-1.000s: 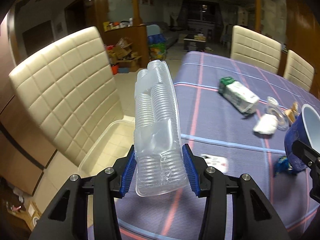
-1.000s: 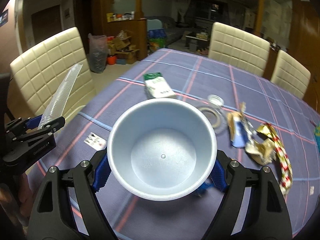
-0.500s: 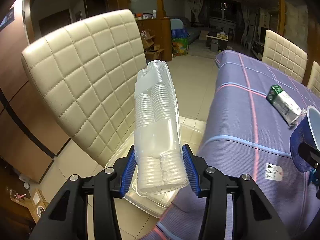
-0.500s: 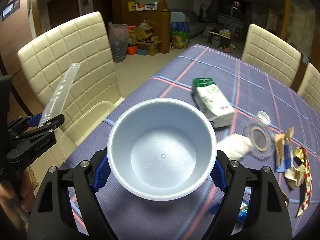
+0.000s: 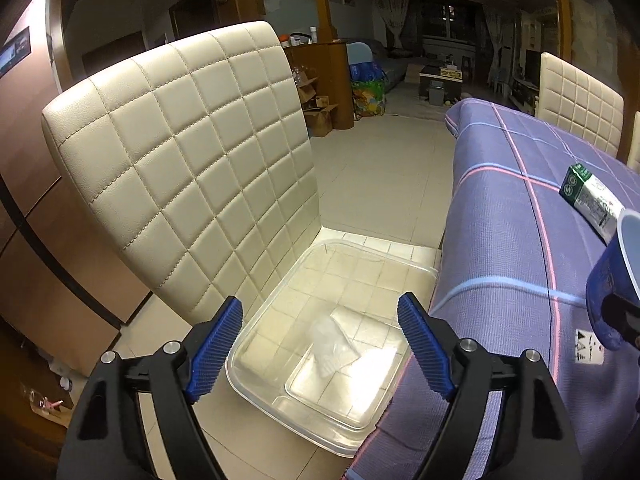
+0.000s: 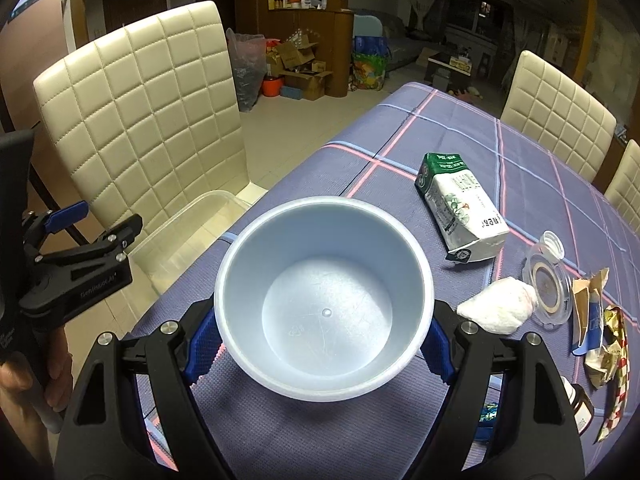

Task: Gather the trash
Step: 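Lower the light blue bowl into the clear bin and open the right tool, then move both tools back over the trash on the table, then grasp the brown medicine bottle with the right tool, then grasp the blue candy wrapper with the left tool while the right tool holds the bottle, then carry both items to the clear bin and open the right tool over it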

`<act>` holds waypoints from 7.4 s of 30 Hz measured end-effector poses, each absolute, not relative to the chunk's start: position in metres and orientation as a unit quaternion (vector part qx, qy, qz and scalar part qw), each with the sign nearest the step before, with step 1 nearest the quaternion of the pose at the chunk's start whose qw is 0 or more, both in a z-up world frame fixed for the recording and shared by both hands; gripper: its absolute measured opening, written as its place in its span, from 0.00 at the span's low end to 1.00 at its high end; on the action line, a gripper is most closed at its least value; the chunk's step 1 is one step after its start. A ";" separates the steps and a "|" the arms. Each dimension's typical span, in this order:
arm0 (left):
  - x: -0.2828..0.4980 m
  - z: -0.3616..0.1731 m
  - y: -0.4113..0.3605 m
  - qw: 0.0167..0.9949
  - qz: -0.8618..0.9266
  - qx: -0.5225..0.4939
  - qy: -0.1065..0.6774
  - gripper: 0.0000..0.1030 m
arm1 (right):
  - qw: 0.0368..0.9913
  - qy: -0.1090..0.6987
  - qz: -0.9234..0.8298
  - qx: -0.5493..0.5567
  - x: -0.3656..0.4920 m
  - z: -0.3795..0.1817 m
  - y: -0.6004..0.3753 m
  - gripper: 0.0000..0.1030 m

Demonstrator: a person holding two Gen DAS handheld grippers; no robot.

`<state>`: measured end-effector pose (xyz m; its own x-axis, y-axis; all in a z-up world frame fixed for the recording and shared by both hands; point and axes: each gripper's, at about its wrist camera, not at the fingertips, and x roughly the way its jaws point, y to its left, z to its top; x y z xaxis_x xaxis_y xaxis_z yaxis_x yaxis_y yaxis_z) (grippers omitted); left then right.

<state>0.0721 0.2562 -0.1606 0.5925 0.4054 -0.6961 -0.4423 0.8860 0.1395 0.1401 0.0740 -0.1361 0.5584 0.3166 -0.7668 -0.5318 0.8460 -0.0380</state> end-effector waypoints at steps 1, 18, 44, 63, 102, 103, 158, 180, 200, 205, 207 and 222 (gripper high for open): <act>0.070 -0.162 0.256 0.891 0.238 -0.023 0.386 0.76 | 0.872 0.402 0.244 -0.134 0.140 -0.137 0.076 0.78; 0.041 -0.171 0.292 0.879 0.264 -0.056 0.393 0.76 | 0.861 0.402 0.268 -0.160 0.145 -0.143 0.130 0.78; 0.022 -0.170 0.319 0.874 0.284 -0.075 0.386 0.76 | 0.861 0.375 0.289 -0.184 0.150 -0.138 0.205 0.90; 0.036 -0.162 0.293 0.882 0.265 -0.053 0.386 0.76 | 0.870 0.381 0.269 -0.162 0.156 -0.135 0.165 0.90; 0.088 -0.158 0.013 0.910 -0.022 0.073 0.409 0.76 | 0.916 0.393 0.059 -0.058 0.123 -0.131 -0.147 0.87; 0.088 -0.158 0.009 0.909 -0.030 0.073 0.410 0.76 | 0.914 0.398 0.058 -0.054 0.124 -0.133 -0.149 0.85; 0.117 -0.170 -0.072 0.882 -0.169 0.097 0.428 0.82 | 0.891 0.449 0.068 0.023 0.145 -0.157 -0.196 0.60; 0.138 -0.171 -0.095 0.885 -0.155 0.166 0.406 0.27 | 0.881 0.464 0.087 0.029 0.157 -0.160 -0.191 0.60; 0.115 -0.148 -0.041 0.912 -0.090 0.170 0.361 0.23 | 0.891 0.440 0.110 -0.017 0.145 -0.142 -0.147 0.60; 0.110 -0.144 -0.012 0.918 -0.062 0.162 0.357 0.23 | 0.891 0.433 0.128 -0.040 0.142 -0.135 -0.118 0.60; 0.109 -0.142 -0.001 0.920 -0.052 0.158 0.355 0.23 | 0.891 0.430 0.136 -0.047 0.141 -0.133 -0.108 0.60; 0.091 -0.133 0.096 0.930 0.041 0.116 0.345 0.23 | 0.886 0.399 0.203 -0.123 0.142 -0.120 0.001 0.60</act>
